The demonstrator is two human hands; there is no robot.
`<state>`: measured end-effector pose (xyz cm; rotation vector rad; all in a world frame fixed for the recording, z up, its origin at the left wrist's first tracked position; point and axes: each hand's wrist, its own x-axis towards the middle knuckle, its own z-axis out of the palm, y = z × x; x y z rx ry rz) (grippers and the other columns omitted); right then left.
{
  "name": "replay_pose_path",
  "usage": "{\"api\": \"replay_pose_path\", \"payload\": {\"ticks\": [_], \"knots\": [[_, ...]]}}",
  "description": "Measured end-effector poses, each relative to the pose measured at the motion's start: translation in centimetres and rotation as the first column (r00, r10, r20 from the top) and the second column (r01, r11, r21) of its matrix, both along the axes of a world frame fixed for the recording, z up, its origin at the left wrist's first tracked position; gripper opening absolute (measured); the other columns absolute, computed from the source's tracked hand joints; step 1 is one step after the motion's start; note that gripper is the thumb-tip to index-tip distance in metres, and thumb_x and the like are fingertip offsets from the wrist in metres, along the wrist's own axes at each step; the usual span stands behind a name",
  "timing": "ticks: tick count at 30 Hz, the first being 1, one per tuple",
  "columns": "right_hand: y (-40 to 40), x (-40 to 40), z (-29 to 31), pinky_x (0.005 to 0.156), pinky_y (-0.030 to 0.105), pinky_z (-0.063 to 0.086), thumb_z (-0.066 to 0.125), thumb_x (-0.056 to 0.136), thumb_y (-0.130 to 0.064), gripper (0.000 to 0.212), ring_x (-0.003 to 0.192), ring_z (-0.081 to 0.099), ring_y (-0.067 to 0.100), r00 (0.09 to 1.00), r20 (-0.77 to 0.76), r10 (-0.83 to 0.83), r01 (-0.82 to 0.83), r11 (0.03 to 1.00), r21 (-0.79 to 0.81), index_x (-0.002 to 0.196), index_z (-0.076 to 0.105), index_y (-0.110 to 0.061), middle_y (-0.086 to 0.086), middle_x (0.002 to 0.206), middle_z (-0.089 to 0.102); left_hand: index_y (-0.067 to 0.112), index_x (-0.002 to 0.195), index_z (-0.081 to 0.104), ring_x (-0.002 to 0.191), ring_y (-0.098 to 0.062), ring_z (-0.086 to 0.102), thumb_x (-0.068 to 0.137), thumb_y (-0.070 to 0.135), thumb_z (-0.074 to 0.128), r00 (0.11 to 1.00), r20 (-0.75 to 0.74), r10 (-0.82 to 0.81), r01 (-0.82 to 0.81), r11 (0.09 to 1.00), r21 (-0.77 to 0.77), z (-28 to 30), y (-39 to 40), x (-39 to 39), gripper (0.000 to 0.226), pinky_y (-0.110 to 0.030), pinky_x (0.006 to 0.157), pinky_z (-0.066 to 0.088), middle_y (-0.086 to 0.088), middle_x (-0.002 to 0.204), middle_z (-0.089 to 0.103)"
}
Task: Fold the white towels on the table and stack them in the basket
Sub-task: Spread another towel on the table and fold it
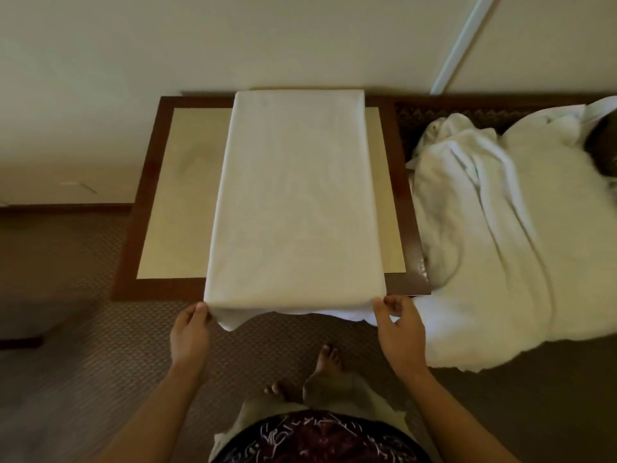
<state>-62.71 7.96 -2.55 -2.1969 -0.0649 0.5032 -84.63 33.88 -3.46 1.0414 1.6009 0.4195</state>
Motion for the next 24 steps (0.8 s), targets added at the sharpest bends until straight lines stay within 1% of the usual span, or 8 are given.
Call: {"api": "replay_pose_path", "payload": {"ticks": [5, 8, 10, 14, 17, 19, 21, 24], "knots": [[0.3, -0.7, -0.4, 0.088, 0.03, 0.046, 0.068, 0.096, -0.041, 0.023, 0.106, 0.062, 0.012, 0.995, -0.062, -0.078, 0.083, 0.994, 0.068, 0.106, 0.066, -0.021, -0.007, 0.104, 0.068, 0.01, 0.12, 0.063, 0.107, -0.029, 0.064, 0.109, 0.023, 0.046, 0.973, 0.229, -0.02, 0.077, 0.967, -0.243, 0.7, 2.0, -0.3, 0.023, -0.047, 0.093, 0.052, -0.012, 0.117, 0.068], [0.3, -1.2, -0.8, 0.087, 0.028, 0.045, 0.069, 0.095, -0.041, 0.027, 0.104, 0.062, 0.011, 0.994, -0.08, -0.077, 0.085, 0.992, 0.098, 0.11, 0.068, -0.019, -0.009, 0.104, 0.067, 0.009, 0.123, 0.062, 0.095, -0.025, 0.067, 0.109, 0.026, 0.045, 0.953, 0.278, -0.122, 0.198, 0.943, -0.268, 1.1, 2.5, -1.2, 0.028, -0.04, 0.075, 0.057, -0.011, 0.111, 0.069], [0.4, -1.3, -0.7, 0.084, 0.027, 0.043, 0.068, 0.097, -0.038, 0.023, 0.102, 0.062, 0.013, 0.992, -0.095, -0.081, 0.092, 0.989, 0.113, 0.107, 0.068, -0.018, -0.01, 0.1, 0.066, 0.008, 0.126, 0.062, 0.101, -0.028, 0.068, 0.109, 0.03, 0.045, 0.943, 0.267, -0.201, 0.269, 0.93, -0.249, 1.1, 2.6, -1.4, 0.033, -0.043, 0.08, 0.058, -0.013, 0.115, 0.071], [-0.1, -1.3, -0.5, 0.085, 0.032, 0.046, 0.065, 0.1, -0.034, 0.009, 0.101, 0.062, 0.018, 0.993, -0.096, -0.064, 0.075, 0.991, 0.115, 0.092, 0.064, -0.028, -0.009, 0.098, 0.066, 0.014, 0.126, 0.064, 0.117, -0.029, 0.064, 0.108, 0.033, 0.047, 0.925, 0.203, -0.323, 0.363, 0.908, -0.211, 1.3, 2.3, -1.7, 0.031, -0.049, 0.095, 0.053, -0.01, 0.123, 0.069], [-0.8, -0.8, -0.8, 0.091, 0.037, 0.047, 0.064, 0.1, -0.035, 0.009, 0.107, 0.059, 0.018, 0.998, -0.03, -0.064, 0.065, 0.997, 0.048, 0.096, 0.064, -0.027, -0.003, 0.108, 0.065, 0.018, 0.113, 0.065, 0.112, -0.028, 0.062, 0.108, 0.037, 0.048, 0.865, -0.002, -0.502, 0.5, 0.863, -0.074, 1.1, 2.3, -1.6, 0.026, -0.045, 0.09, 0.051, -0.004, 0.113, 0.068], [-1.1, -0.2, -1.4, 0.094, 0.043, 0.047, 0.064, 0.1, -0.038, 0.011, 0.104, 0.057, 0.018, 0.998, 0.007, -0.056, 0.057, 0.998, -0.027, 0.097, 0.064, -0.027, -0.004, 0.11, 0.062, 0.015, 0.121, 0.062, 0.097, -0.02, 0.06, 0.109, 0.036, 0.046, 0.826, -0.163, -0.539, 0.547, 0.837, 0.002, 1.1, 2.1, -1.0, 0.029, -0.04, 0.081, 0.047, 0.0, 0.104, 0.063], [-0.8, 0.5, -2.0, 0.097, 0.051, 0.047, 0.062, 0.1, -0.041, 0.017, 0.102, 0.058, 0.021, 0.999, 0.016, -0.038, 0.039, 0.993, -0.11, 0.1, 0.066, -0.025, -0.003, 0.111, 0.062, 0.011, 0.131, 0.058, 0.089, -0.018, 0.056, 0.109, 0.034, 0.044, 0.818, -0.215, -0.533, 0.552, 0.833, 0.036, 1.1, 1.7, -0.4, 0.034, -0.038, 0.074, 0.042, -0.002, 0.105, 0.06], [0.2, 0.2, -2.4, 0.1, 0.056, 0.044, 0.061, 0.101, -0.036, 0.017, 0.108, 0.06, 0.026, 0.994, 0.042, -0.1, 0.104, 0.988, -0.114, 0.103, 0.066, -0.02, -0.004, 0.11, 0.062, 0.01, 0.135, 0.054, 0.095, -0.026, 0.055, 0.11, 0.033, 0.043, 0.835, -0.244, -0.493, 0.521, 0.852, 0.059, 0.9, 0.9, 0.2, 0.036, -0.039, 0.076, 0.043, -0.009, 0.113, 0.06]]}}
